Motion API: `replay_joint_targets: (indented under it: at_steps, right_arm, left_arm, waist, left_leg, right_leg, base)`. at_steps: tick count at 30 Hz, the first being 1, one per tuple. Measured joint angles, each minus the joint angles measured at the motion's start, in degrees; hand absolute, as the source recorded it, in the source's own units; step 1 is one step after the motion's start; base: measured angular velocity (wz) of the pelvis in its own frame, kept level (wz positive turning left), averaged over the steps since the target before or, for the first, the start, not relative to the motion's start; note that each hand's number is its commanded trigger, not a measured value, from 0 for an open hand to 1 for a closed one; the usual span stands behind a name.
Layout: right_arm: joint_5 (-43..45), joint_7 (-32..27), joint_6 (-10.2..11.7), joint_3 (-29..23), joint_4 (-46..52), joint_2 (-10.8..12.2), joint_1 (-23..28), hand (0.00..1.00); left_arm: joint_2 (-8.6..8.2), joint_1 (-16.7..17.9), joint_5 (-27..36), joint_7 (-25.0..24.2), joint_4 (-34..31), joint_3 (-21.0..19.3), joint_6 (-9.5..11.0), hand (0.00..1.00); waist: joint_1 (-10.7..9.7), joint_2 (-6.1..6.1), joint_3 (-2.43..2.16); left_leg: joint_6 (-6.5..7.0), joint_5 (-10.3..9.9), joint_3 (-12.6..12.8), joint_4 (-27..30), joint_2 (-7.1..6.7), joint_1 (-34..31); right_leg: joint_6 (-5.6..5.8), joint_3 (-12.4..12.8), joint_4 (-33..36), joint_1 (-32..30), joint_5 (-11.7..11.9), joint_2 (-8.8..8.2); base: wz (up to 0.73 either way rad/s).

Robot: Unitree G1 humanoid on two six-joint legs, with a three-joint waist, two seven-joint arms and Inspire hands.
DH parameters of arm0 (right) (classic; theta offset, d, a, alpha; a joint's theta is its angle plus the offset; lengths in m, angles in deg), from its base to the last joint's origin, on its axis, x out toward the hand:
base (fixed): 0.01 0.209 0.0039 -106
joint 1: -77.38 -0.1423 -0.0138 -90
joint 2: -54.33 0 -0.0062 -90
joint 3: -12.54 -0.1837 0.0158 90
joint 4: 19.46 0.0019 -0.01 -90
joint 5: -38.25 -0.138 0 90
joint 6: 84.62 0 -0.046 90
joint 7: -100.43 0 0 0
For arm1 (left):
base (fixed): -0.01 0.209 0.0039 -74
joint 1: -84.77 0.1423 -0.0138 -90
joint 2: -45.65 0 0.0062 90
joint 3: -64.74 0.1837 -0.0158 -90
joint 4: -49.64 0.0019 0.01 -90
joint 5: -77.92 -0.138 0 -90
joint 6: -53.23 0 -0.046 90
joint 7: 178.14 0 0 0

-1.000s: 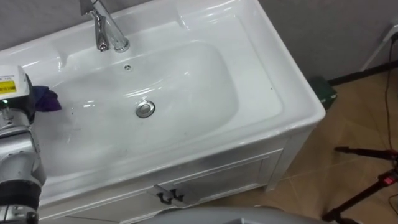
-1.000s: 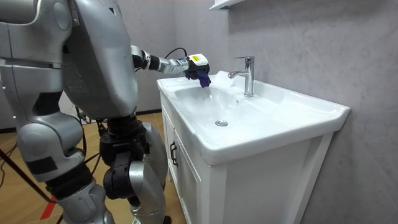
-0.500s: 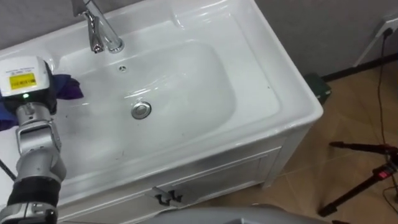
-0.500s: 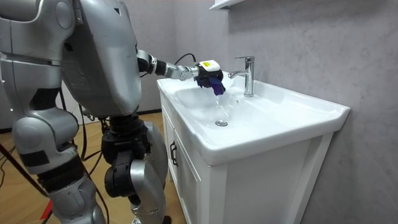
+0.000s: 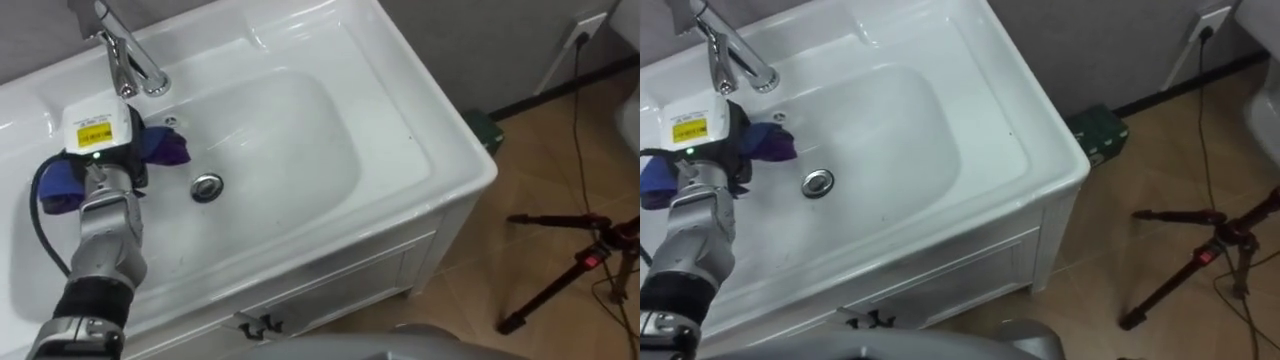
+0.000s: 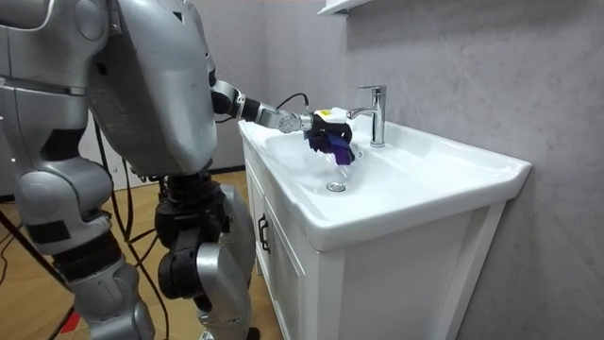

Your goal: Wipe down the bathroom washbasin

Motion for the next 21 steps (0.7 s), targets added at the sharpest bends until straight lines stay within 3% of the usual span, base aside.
replay_joint_targets:
  at_steps: [5, 9, 13, 15, 21]
  right_arm:
    - [0.0, -0.2, -0.4, 0.0, 0.2, 0.2, -0.3, 0.0]
    - [-0.5, -0.9, -1.8, -0.1, 0.2, 1.1, -1.0, 0.0]
    - [-2.0, -1.8, -2.4, -0.1, 0.1, 2.0, -0.6, 0.0]
    - [-3.2, -2.0, -2.6, 0.2, 0.4, 2.2, -0.3, 0.0]
    - [-3.0, -2.1, -4.2, 1.1, 0.7, 2.3, 0.6, 0.0]
  left_arm:
    - [-2.25, 0.0, 3.4, -1.3, 2.2, 0.0, 0.0, 1.0]
    - [-2.8, 0.0, 6.5, -4.2, 5.2, 0.0, 0.0, 1.0]
    - [-3.23, -0.1, 9.4, -5.3, 6.2, 0.0, -0.1, 1.0]
    - [-4.01, -0.5, 14.6, -5.4, 8.7, -0.1, -0.5, 1.0]
    - [-4.58, -1.1, 28.9, -7.3, 9.2, -2.8, -0.8, 1.0]
  waist:
    - [-0.2, -0.71, -0.17]
    - [-0.5, -1.43, 0.24]
    - [-0.5, -1.8, -0.01]
    - [-0.1, -2.34, -0.34]
    - [0.1, -2.92, -0.29]
  left_leg:
    - [0.0, 0.0, 0.6, 0.0, 0.05, 0.4]
    - [0.0, 0.0, 1.3, 0.4, 0.24, 0.0]
    - [0.03, 0.0, 1.6, 1.1, 0.47, -1.0]
    - [-0.04, -0.3, 1.7, 1.7, 0.66, -1.0]
    - [-0.16, -0.7, 2.7, 1.9, 0.98, 0.5]
  right_leg:
    - [0.0, 0.7, 0.2, 0.0, 0.0, 0.01]
    - [0.03, 1.0, 0.8, -0.4, 0.0, 0.05]
    - [0.03, 1.2, 1.0, -1.1, 0.1, 0.16]
    - [-0.01, 1.5, 1.0, -0.9, 0.1, 0.27]
    - [-0.04, 2.3, 0.9, 0.1, 0.1, 0.46]
  base:
    - [-0.09]
    - [-0.06]
    - [0.0]
    - [-0.08]
    - [-0.07]
